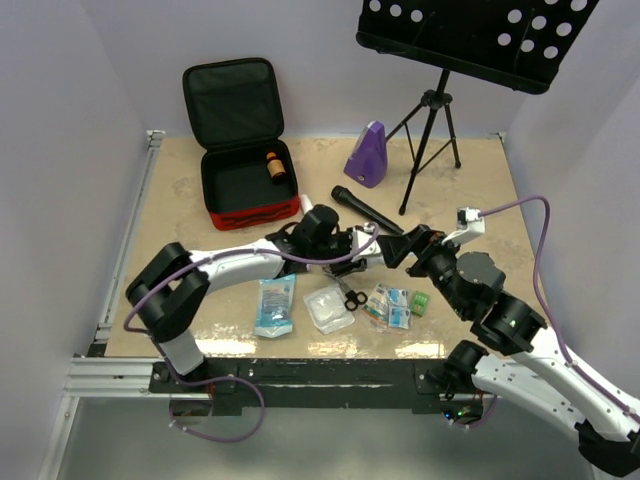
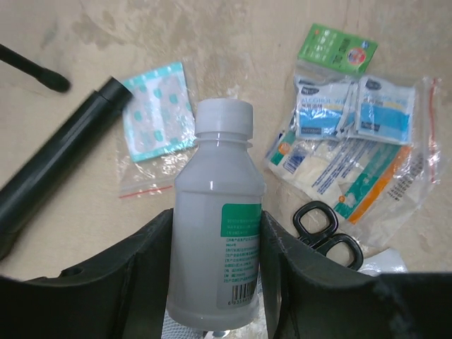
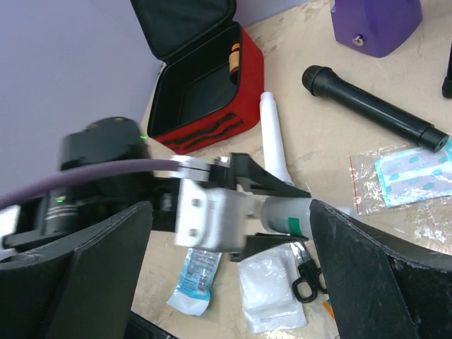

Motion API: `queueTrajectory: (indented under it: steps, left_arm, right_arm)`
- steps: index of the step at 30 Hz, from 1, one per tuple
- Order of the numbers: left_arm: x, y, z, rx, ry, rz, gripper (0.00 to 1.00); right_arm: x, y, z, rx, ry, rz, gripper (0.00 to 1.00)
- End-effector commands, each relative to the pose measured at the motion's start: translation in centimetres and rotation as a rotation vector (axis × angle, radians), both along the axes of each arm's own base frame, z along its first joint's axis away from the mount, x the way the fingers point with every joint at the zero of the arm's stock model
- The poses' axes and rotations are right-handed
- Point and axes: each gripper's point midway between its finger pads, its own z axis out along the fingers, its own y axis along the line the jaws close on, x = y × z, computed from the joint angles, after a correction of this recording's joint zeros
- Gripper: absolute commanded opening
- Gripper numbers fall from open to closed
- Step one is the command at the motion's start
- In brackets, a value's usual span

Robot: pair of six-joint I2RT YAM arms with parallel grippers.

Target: Organize the medicine kit

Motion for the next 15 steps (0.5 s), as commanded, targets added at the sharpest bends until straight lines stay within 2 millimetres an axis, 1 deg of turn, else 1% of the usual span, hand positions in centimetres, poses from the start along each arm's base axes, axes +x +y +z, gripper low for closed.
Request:
queueTrajectory:
  steps: [1, 3, 4, 5, 6, 7, 8, 9, 11, 12, 13, 14, 15]
  left_arm:
    - [0.6, 0.7, 7.7, -0.159, -0.085, 0.041, 0.19]
    - [1.3, 2.8, 9.1, -0.209, -0.071, 0.095, 0.19]
    - [2.3, 4.4, 10.0, -0.257, -0.063, 0.151, 0.18]
    - [3.2, 6.0, 11.2, -0.315, -0.064, 0.201, 0.18]
    - [3.8, 7.6, 13.0, -0.378, -0.073, 0.25, 0.19]
    - [4.5, 9.4, 14.3, -0.431, -0.093, 0.311, 0.19]
    - [5.4, 11.0, 14.7, -0.46, -0.115, 0.388, 0.2]
    - [6.1, 12.4, 16.0, -0.504, -0.148, 0.461, 0.21]
    - [7.9, 15.0, 17.7, -0.569, -0.188, 0.615, 0.21]
    - [9.2, 16.5, 18.2, -0.592, -0.203, 0.72, 0.23]
    - [10.6, 18.1, 18.8, -0.603, -0.222, 0.823, 0.22]
    - [11.5, 19.0, 18.9, -0.621, -0.195, 0.898, 0.2]
    - [12.9, 20.2, 19.8, -0.644, -0.205, 0.982, 0.2]
  right_arm:
    - [0.2, -0.1, 2.8, 0.065, -0.053, -0.017, 0.98]
    - [0.3, -0.1, 3.3, 0.075, -0.064, -0.019, 0.98]
    - [0.4, 0.0, 3.4, 0.077, -0.067, -0.017, 0.98]
    - [0.4, 0.2, 3.5, 0.076, -0.074, -0.01, 0.98]
    - [0.5, 0.4, 3.5, 0.075, -0.075, -0.006, 0.98]
    - [0.5, 0.6, 3.4, 0.073, -0.074, 0.002, 0.98]
    - [0.7, 0.8, 3.0, 0.068, -0.068, 0.002, 0.98]
    - [0.8, 1.0, 2.7, 0.065, -0.062, 0.007, 0.98]
    - [1.1, 1.7, 1.7, 0.056, -0.047, 0.023, 0.98]
    - [1.1, 2.0, 1.3, 0.052, -0.044, 0.031, 0.98]
    - [1.2, 2.2, 1.0, 0.05, -0.041, 0.037, 0.98]
    - [1.3, 2.4, 0.9, 0.05, -0.041, 0.04, 0.98]
    - [1.4, 2.5, 0.7, 0.049, -0.039, 0.043, 0.98]
